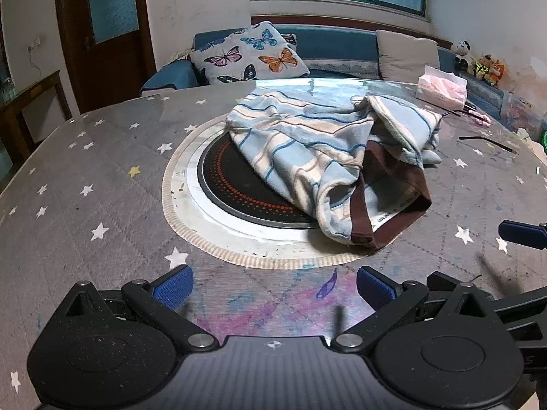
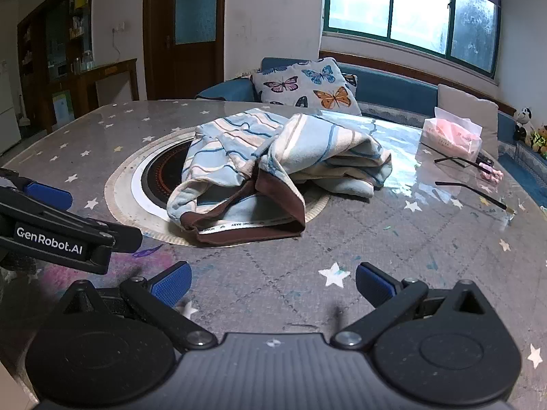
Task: Fold clothes
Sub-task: 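Reach both grippers toward the crumpled light-blue striped shirt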
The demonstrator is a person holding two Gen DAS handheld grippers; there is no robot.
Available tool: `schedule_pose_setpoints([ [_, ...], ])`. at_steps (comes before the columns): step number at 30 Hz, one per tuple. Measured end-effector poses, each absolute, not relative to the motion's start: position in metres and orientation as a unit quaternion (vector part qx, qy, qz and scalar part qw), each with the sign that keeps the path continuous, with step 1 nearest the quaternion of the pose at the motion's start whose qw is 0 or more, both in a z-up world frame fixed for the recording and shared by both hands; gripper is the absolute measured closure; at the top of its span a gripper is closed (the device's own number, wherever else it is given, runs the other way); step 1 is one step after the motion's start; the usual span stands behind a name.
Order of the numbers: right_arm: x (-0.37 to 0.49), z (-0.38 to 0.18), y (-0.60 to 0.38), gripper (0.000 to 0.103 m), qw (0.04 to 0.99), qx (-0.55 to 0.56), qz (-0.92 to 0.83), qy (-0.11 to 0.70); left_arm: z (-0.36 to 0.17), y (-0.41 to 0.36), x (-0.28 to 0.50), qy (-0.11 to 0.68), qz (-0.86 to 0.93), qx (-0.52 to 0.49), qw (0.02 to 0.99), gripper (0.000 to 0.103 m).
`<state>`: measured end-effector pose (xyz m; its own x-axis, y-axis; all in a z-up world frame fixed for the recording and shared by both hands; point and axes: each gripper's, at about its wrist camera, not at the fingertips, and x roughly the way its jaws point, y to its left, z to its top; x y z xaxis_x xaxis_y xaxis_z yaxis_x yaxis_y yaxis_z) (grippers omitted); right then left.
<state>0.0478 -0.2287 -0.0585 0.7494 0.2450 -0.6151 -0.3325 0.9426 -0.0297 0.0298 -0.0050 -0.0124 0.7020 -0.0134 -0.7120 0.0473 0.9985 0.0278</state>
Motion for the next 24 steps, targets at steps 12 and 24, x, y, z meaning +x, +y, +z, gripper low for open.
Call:
schedule_pose_setpoints([
  [12,0.057,-0.060,-0.229,0.000,0.930,-0.067,0.150,0.328,-0.013,-0.005,0.038,0.393,-0.015,0.023,0.919,0.000],
  [24,0.066,-0.060,-0.226,0.000,0.927,-0.067,0.154,0.334,-0.014,-0.002,0.046,0.398,-0.013,0.022,0.917,0.000],
])
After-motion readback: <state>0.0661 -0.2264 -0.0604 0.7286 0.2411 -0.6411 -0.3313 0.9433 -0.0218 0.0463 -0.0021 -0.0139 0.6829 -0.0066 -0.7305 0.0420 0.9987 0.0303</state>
